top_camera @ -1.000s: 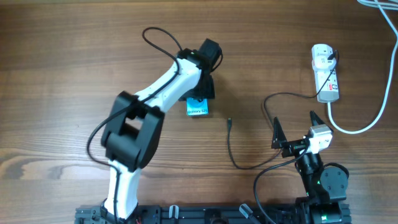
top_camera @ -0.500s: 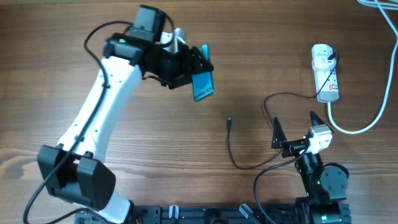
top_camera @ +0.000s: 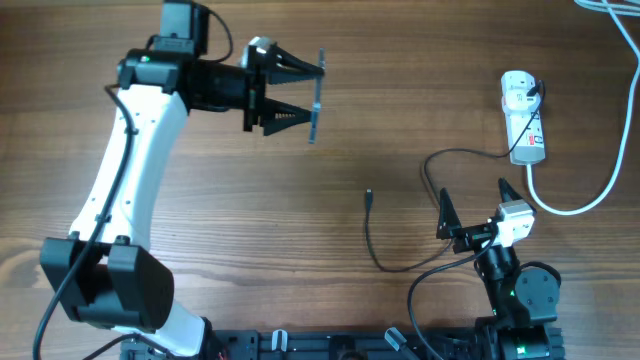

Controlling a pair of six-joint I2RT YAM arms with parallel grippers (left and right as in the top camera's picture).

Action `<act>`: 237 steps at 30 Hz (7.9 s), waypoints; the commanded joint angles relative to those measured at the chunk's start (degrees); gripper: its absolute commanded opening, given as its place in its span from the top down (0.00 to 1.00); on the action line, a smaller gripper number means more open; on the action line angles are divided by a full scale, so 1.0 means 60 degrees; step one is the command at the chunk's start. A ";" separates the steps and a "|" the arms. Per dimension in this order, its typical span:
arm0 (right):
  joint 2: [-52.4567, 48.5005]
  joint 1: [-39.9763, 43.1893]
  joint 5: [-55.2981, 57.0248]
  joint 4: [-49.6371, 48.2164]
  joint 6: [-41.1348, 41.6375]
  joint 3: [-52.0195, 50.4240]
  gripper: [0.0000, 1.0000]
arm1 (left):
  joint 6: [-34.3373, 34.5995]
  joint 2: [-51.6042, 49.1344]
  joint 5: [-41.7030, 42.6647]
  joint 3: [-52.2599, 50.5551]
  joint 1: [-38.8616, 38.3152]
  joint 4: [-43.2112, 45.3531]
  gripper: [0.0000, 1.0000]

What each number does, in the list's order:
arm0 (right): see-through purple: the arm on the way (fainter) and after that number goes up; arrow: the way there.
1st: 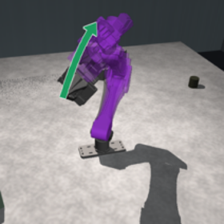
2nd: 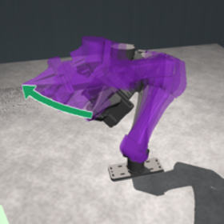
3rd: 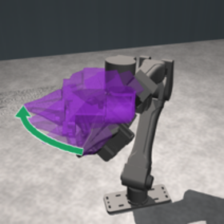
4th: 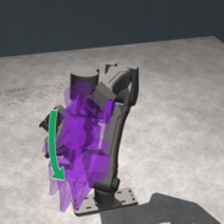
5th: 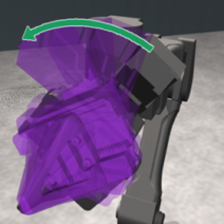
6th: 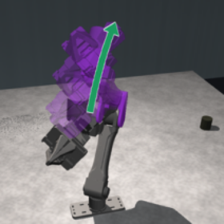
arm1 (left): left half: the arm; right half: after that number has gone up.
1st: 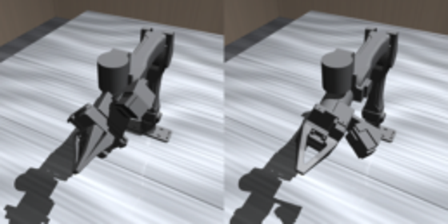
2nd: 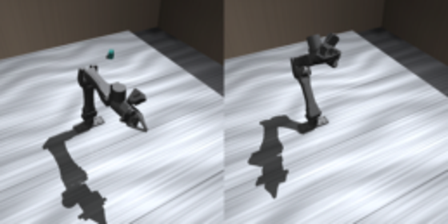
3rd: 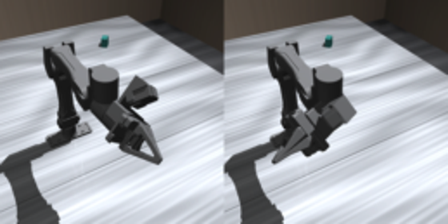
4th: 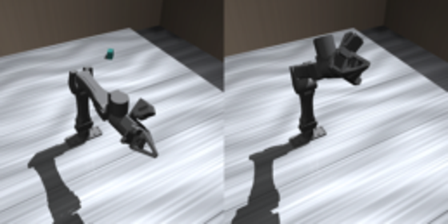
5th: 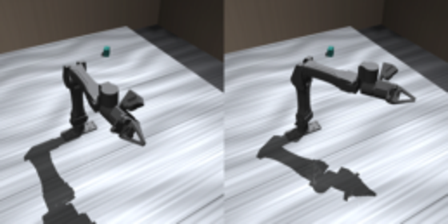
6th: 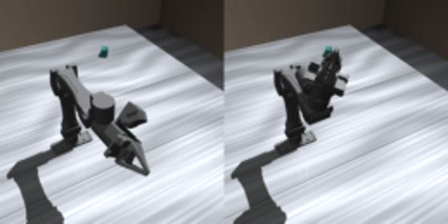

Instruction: Plug charger to phone and switch on socket

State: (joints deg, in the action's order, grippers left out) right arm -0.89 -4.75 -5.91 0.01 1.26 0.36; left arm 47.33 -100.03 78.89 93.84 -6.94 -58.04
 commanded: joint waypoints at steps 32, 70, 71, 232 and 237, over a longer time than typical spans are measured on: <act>0.0047 -0.0044 0.0098 -0.0033 0.0066 -0.0011 0.00 | 0.1268 0.0295 0.1515 0.0055 0.0787 0.0058 0.41; 0.0047 -0.0044 0.0098 -0.0033 0.0062 -0.0011 0.00 | 0.1945 0.0295 0.1264 0.0055 0.0732 0.0058 0.42; 0.0051 -0.0044 0.0098 -0.0033 0.0062 -0.0011 0.00 | 0.1945 0.0295 0.1235 0.0055 0.0732 0.0058 0.42; -1.6837 -0.8007 0.5621 1.1617 0.6572 2.0312 0.66 | 0.2269 0.0295 -0.0306 0.0055 0.0098 -0.0357 0.52; -1.6837 -0.8007 0.5399 1.1653 0.6936 2.0312 0.65 | 0.2269 0.0295 -0.0266 0.0055 0.0091 -0.0382 0.51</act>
State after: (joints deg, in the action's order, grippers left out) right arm -100.95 -53.04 27.35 69.78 40.75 121.45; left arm 60.77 -100.03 75.64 93.80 -6.00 -60.25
